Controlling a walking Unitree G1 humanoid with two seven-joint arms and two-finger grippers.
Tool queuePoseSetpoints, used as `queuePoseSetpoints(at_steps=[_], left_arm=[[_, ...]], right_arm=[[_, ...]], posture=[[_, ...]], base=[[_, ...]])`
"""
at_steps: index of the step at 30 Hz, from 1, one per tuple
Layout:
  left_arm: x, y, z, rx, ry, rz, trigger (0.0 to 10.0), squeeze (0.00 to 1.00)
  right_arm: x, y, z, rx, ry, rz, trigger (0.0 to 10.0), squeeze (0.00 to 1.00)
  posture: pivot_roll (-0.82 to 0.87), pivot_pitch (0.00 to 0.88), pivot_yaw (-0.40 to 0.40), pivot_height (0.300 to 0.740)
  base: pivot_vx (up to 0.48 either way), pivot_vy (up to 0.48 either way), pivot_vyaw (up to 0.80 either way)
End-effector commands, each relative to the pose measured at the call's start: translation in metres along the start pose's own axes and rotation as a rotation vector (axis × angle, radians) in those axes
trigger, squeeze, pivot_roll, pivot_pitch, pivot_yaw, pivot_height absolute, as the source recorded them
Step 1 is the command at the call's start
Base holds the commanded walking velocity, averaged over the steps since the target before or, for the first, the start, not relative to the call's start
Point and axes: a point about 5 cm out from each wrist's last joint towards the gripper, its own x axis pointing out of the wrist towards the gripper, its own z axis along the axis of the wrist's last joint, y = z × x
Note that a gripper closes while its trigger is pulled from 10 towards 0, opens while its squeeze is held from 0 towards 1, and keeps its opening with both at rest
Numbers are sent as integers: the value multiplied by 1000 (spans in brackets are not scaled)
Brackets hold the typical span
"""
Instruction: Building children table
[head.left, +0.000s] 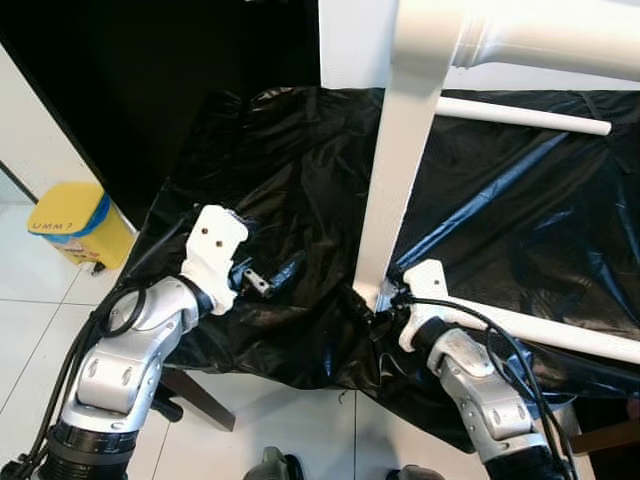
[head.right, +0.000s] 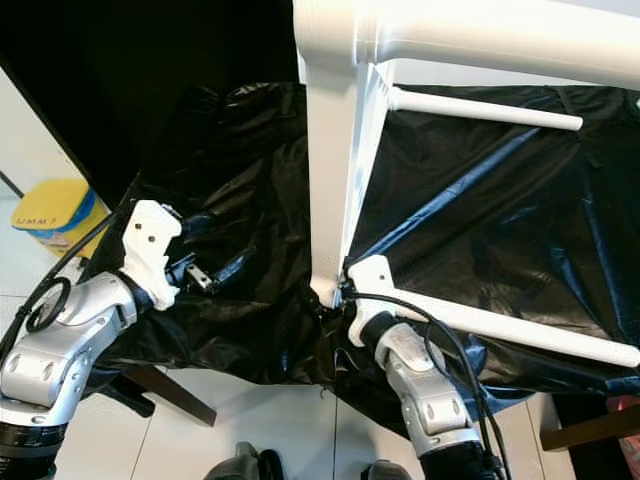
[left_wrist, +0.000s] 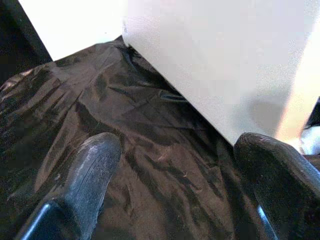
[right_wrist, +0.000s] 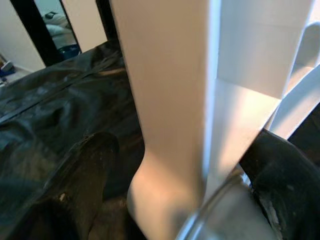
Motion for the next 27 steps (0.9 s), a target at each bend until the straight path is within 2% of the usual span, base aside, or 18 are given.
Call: queuePoseSetpoints(at_steps=[1, 2, 4, 6, 8, 10, 14, 18, 23, 27], left_arm=[[-2, 2, 1, 5, 2, 49, 10000, 0], [-2, 2, 1, 5, 2, 49, 10000, 0], [-2, 0, 4, 2, -12, 46, 10000, 0], [-2, 0, 4, 2, -12, 46, 10000, 0], [-2, 0, 5, 0, -17, 48, 10000, 0], [-2, 0, 5, 0, -17, 48, 10000, 0], [-3, -1, 5, -2, -17, 51, 10000, 0], [-3, -2, 5, -2, -17, 48, 10000, 0], [-2, -3, 5, -5, -19, 43, 10000, 0], [-1, -4, 5, -5, -25, 42, 10000, 0]], right_arm=[[7, 8, -11, 17, 43, 23, 10000, 0], [7, 8, -11, 17, 43, 23, 10000, 0], [18, 10, -10, 29, 32, 14, 10000, 0], [18, 10, -10, 29, 32, 14, 10000, 0], [28, 11, -9, 34, 20, 0, 10000, 0], [28, 11, -9, 34, 20, 0, 10000, 0], [55, 20, -7, 68, -5, -16, 10000, 0], [68, 27, -4, 82, -20, -7, 10000, 0], [78, 33, -3, 75, -21, -7, 10000, 0], [77, 34, -1, 65, -37, -6, 10000, 0]], posture=[[-17, 96, 48, 740], [-17, 96, 48, 740], [-11, 96, 46, 740], [-11, 96, 46, 740], [-9, 101, 44, 740], [-9, 101, 44, 740], [0, 102, 47, 740], [1, 102, 48, 740], [0, 98, 50, 740], [1, 95, 47, 740]], base=[[0, 0, 0], [0, 0, 0], [0, 0, 0], [0, 0, 0], [0, 0, 0], [0, 0, 0], [0, 0, 0], [0, 0, 0], [0, 0, 0], [0, 0, 0]])
